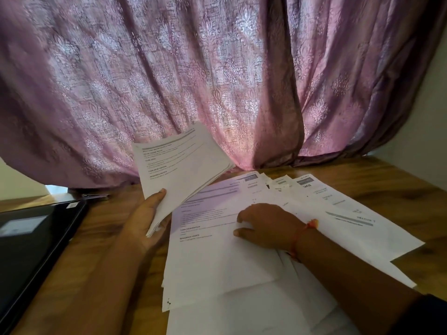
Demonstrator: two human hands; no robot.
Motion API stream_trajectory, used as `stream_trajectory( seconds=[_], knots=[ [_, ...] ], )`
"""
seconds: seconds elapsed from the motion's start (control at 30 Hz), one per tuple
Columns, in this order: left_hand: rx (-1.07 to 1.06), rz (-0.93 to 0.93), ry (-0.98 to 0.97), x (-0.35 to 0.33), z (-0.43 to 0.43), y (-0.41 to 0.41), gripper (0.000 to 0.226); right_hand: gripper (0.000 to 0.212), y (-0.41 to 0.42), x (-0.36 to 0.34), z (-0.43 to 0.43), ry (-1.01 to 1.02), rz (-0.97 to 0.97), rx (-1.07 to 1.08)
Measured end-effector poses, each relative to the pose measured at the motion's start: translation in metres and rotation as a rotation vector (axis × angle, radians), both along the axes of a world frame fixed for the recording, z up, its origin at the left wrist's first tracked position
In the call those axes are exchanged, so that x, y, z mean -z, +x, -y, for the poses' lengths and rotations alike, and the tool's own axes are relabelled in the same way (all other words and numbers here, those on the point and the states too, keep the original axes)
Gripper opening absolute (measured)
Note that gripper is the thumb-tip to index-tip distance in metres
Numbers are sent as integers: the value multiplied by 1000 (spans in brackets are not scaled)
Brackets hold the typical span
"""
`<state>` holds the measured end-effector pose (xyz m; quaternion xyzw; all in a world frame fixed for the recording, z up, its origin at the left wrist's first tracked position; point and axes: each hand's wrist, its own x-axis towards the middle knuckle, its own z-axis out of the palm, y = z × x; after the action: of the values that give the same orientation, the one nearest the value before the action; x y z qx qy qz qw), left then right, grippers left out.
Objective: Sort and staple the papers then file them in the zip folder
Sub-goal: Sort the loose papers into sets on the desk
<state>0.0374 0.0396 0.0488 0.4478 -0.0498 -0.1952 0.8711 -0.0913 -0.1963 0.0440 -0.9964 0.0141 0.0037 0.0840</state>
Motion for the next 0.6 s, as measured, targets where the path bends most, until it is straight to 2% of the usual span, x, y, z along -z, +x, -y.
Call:
stream_trajectory(
  seconds=[0.3,0.5,0.6],
  knots=[
    [8,-15,25,8,-3,7,32,50,2,1,2,-6,26,-10],
    [10,-30,26,11,-4,11,52,50,4,-1,12,-85,28,61],
    [18,-8,26,12,-4,12,47,53,2,-3,15,-120,28,93]
  ],
)
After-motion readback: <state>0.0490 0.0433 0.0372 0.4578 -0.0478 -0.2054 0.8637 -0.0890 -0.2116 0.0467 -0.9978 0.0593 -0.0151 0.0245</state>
